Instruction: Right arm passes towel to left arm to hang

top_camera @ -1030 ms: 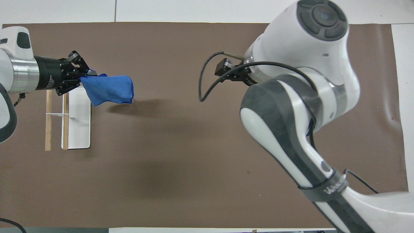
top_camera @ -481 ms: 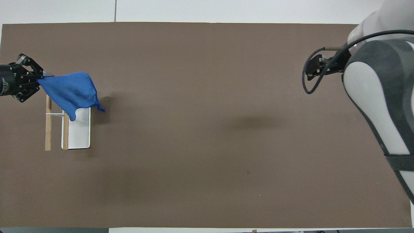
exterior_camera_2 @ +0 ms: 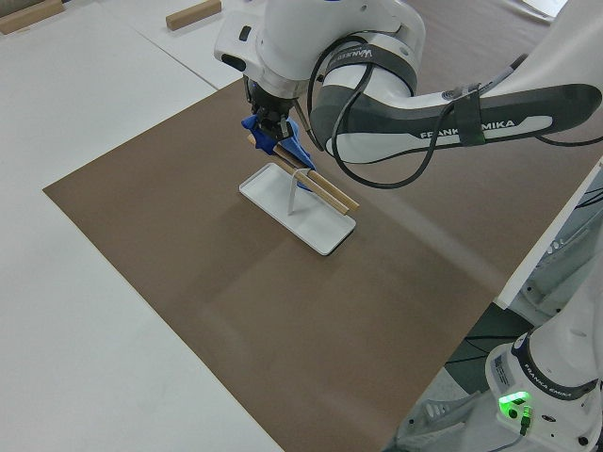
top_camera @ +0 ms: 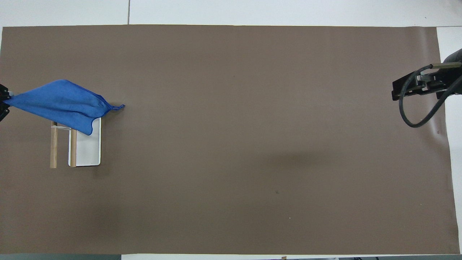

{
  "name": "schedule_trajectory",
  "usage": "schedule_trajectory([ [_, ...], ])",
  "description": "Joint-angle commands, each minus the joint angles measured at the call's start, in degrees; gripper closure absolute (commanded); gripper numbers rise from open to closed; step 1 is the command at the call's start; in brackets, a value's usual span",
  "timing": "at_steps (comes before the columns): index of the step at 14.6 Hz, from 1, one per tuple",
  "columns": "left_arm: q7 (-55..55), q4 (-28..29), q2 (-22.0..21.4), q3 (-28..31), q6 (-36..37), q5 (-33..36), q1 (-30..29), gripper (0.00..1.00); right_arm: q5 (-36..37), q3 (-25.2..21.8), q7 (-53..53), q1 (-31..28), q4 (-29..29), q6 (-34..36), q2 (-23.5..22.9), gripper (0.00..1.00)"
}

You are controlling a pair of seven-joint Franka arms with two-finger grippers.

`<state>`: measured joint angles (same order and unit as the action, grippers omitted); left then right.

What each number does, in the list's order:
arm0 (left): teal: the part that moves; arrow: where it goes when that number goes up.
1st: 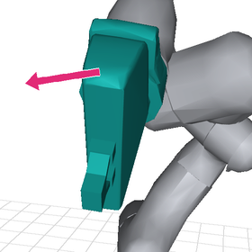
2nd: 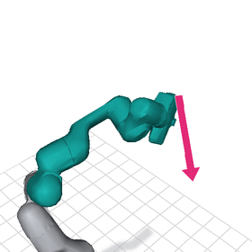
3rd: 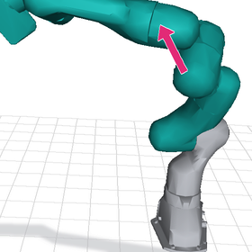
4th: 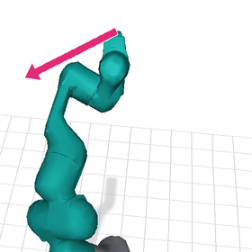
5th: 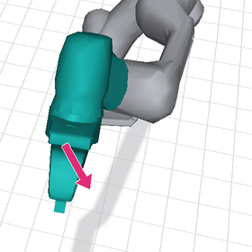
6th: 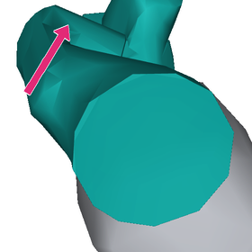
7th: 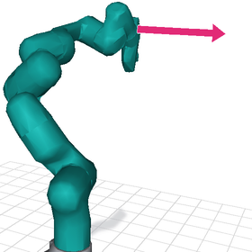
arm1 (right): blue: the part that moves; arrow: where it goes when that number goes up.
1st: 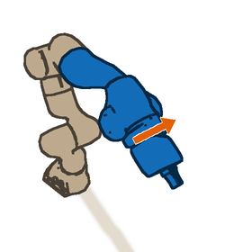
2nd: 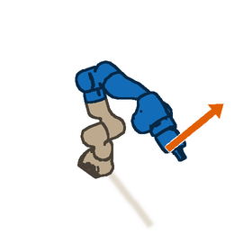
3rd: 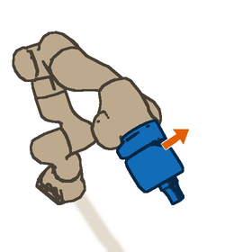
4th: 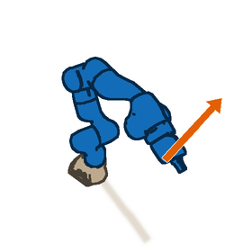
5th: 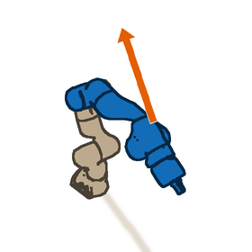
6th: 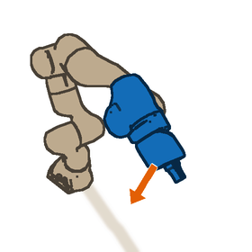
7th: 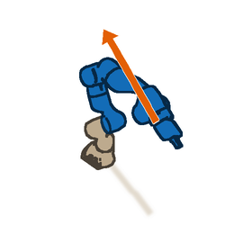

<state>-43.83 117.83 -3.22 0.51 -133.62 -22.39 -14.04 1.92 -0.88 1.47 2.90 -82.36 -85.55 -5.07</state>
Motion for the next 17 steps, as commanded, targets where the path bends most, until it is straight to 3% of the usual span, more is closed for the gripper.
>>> schedule_trajectory([
  [1, -1.5, 4.7, -2.0, -0.6, -5.0, 1.3, -2.0, 1.00, 0.9, -1.8, -3.2, 0.0, -15.0, -11.3, 6.4, 0.00],
  [3, -1.5, 5.4, -2.0, -0.6, -7.0, 1.3, -3.5, 1.00, 1.2, -2.2, -6.6, -0.7, -18.6, -14.0, 8.5, 0.00],
  [11, -0.6, 7.4, -1.6, -0.6, -8.1, 1.3, -5.9, 1.00, 1.2, -3.8, -7.9, -3.1, -15.9, -6.8, 6.7, 0.00],
  [12, -0.5, 7.4, -1.6, -0.6, -7.8, 1.3, -6.1, 0.70, 0.8, -3.9, -8.0, -3.2, -16.1, -6.5, 7.0, 0.00],
  [13, -0.1, 7.4, -1.6, -0.6, -7.5, 1.3, -6.0, 0.20, 0.7, -3.9, -8.0, -3.8, -16.2, -6.3, 7.2, 0.00],
  [14, 0.1, 7.3, -1.6, -0.6, -7.4, 1.3, -6.0, 0.00, 0.7, -3.9, -8.2, -3.9, -16.6, -5.5, 7.6, 0.00],
  [17, 0.9, 6.4, -1.6, -0.6, -5.9, 1.3, -6.0, 0.00, 0.5, -3.9, -8.2, -5.4, -16.8, -5.1, 8.1, 0.00],
])
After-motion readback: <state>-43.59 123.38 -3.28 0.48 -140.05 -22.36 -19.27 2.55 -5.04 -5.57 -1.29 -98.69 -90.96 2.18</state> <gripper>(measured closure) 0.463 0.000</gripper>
